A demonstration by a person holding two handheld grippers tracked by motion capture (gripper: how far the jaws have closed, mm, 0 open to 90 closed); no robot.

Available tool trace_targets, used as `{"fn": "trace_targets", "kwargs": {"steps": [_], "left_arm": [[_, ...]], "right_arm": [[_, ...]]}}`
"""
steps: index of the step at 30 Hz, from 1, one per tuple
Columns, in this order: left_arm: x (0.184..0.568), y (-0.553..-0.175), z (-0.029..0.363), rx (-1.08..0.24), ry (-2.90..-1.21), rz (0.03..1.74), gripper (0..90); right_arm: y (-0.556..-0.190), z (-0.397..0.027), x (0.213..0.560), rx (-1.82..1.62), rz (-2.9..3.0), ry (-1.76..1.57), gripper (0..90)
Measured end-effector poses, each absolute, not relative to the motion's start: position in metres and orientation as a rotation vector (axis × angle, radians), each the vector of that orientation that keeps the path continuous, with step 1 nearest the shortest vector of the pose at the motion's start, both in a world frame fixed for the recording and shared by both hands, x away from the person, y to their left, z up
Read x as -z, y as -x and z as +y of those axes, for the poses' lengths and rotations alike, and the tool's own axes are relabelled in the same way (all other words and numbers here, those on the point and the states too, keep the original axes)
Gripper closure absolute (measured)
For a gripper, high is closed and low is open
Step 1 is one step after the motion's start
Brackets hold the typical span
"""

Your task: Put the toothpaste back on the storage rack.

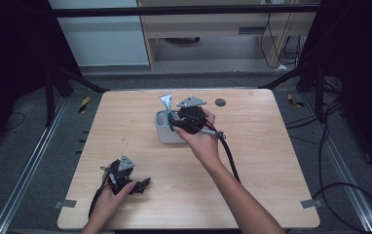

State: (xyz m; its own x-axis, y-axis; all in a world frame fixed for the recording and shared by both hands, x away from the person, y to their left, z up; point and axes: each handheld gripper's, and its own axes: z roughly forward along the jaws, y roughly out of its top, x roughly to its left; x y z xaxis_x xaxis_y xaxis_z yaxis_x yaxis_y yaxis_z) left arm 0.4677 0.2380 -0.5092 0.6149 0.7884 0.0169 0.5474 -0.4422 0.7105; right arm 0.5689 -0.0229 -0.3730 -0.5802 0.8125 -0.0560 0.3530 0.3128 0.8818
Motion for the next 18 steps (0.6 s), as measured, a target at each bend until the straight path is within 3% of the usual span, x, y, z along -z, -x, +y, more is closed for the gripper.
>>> {"fn": "trace_targets", "kwargs": {"steps": [13, 18], "left_arm": [[0.509, -0.468, 0.238, -0.457, -2.16, 1.045, 0.0], [0.509, -0.468, 0.238, -0.457, -2.16, 1.045, 0.0]], "right_arm": [[-0.57, -0.052, 0.366, -1.212, 2.079, -1.044, 10.0], [-0.568, -0.059, 0.366, -1.181, 2.078, -1.057, 8.5]]}}
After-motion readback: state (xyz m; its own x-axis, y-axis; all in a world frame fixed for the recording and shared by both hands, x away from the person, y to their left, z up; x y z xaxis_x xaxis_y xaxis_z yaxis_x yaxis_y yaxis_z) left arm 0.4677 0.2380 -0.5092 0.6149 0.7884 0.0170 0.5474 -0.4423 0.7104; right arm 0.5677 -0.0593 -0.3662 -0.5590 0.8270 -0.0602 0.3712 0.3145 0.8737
